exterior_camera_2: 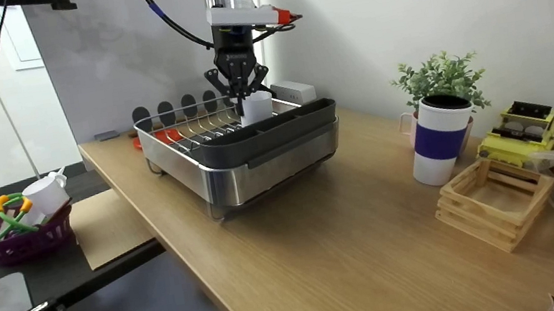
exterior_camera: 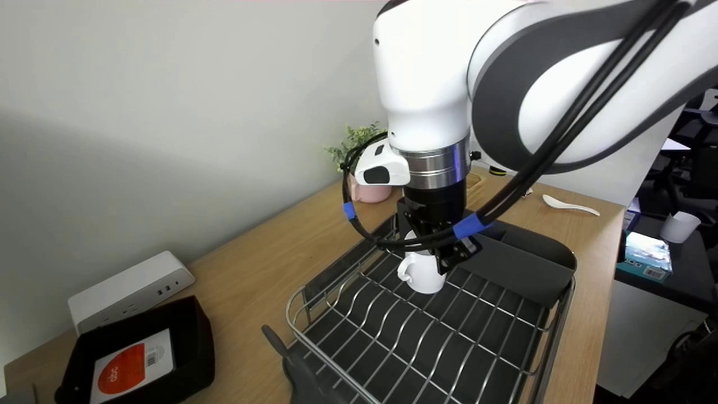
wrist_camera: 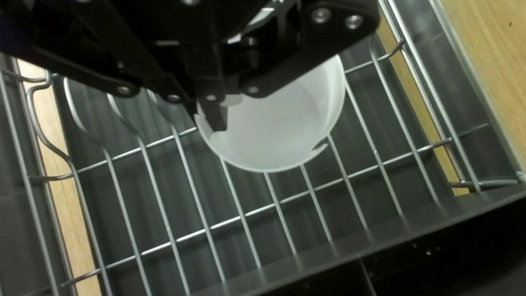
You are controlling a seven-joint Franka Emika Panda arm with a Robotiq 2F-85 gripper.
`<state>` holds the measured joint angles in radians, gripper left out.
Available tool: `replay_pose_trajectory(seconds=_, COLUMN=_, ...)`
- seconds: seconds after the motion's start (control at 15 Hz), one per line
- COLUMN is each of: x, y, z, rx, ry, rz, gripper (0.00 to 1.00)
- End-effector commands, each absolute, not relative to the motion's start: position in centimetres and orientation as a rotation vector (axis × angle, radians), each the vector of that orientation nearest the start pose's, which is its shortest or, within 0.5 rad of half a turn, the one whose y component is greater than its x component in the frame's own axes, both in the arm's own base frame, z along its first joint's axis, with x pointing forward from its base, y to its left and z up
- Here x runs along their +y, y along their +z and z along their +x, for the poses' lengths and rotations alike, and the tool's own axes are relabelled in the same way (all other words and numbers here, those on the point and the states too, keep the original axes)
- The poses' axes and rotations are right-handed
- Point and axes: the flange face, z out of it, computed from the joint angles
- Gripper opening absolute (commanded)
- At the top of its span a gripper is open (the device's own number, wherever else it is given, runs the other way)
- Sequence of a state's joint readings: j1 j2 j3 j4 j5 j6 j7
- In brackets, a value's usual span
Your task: Put the mug into the plate dryer
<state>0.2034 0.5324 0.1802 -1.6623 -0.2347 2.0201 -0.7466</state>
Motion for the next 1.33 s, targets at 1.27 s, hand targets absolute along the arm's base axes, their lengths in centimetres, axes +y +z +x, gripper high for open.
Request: replay_pose_trajectory(seconds=1.27, x=22.1, y=26.5, z=65.9, rx=-1.805, ry=0.445, rz=-2.572, gripper=0.28)
